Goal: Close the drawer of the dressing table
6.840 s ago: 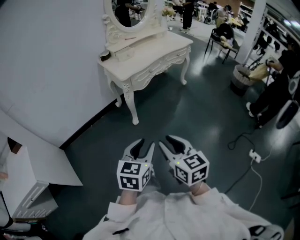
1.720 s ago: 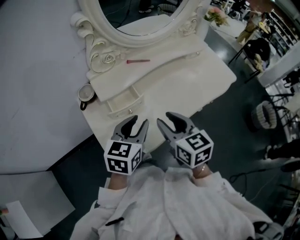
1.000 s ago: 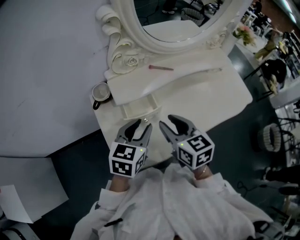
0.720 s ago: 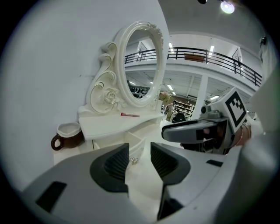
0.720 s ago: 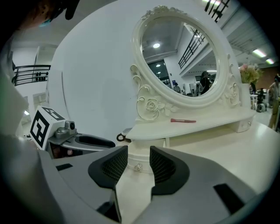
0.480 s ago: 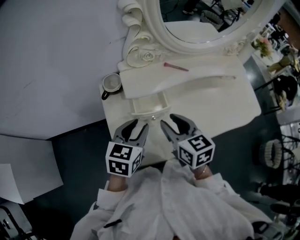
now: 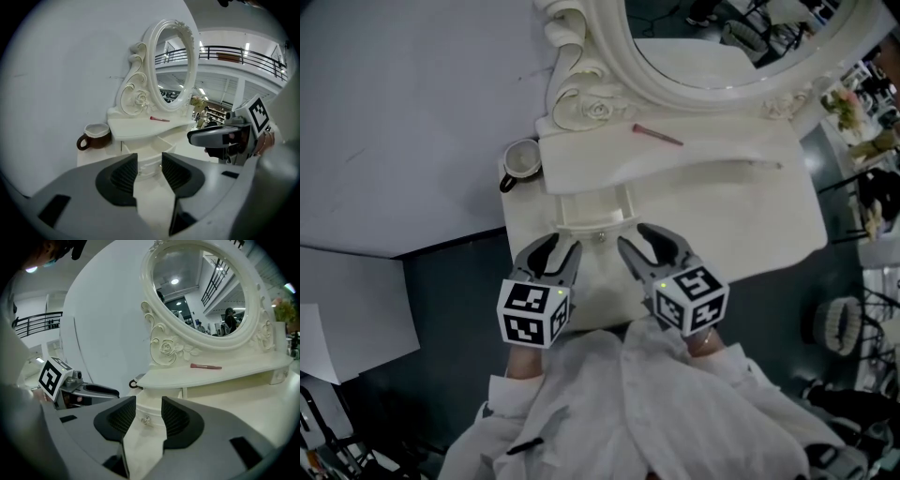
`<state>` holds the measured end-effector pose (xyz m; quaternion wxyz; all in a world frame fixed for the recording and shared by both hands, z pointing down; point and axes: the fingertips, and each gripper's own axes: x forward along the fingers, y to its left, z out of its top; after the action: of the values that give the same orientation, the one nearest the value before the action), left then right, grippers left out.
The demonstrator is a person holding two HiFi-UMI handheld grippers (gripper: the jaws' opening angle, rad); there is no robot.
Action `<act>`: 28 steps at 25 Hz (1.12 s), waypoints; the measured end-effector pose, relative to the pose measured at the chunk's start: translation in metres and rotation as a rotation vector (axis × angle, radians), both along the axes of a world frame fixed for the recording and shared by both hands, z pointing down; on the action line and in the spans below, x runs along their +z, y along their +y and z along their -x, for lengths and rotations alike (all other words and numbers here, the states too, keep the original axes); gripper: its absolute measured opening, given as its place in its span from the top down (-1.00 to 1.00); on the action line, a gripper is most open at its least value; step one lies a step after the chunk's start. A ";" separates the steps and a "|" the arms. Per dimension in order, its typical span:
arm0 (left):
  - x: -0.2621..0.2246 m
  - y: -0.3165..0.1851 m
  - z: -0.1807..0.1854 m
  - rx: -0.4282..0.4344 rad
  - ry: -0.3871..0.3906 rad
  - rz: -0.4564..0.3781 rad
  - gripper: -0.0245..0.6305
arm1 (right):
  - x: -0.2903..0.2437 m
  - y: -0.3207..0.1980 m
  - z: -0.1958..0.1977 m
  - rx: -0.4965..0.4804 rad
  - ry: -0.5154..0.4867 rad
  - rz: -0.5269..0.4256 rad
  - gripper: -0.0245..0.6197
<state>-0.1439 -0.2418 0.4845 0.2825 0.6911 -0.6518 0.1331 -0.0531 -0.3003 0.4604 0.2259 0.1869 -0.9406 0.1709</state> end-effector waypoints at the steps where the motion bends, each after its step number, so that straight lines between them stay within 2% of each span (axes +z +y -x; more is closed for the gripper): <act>1: 0.001 -0.001 0.000 -0.006 -0.003 0.006 0.49 | 0.000 -0.004 -0.001 -0.004 0.002 0.004 0.47; 7: 0.009 -0.001 0.001 -0.010 0.011 0.024 0.48 | 0.007 -0.012 0.002 -0.038 0.010 0.042 0.47; 16: 0.016 -0.005 0.000 -0.041 -0.021 0.060 0.41 | 0.014 -0.014 -0.006 -0.077 0.036 0.065 0.46; 23: 0.011 -0.009 0.004 -0.022 -0.068 0.072 0.38 | 0.003 -0.019 -0.010 -0.107 0.019 0.065 0.44; 28: 0.015 -0.003 0.002 -0.015 -0.070 0.097 0.33 | 0.002 -0.027 -0.017 -0.110 0.004 0.062 0.40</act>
<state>-0.1462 -0.2446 0.4999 0.2936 0.6666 -0.6592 0.1867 -0.0364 -0.3269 0.4625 0.2426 0.1283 -0.9433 0.1869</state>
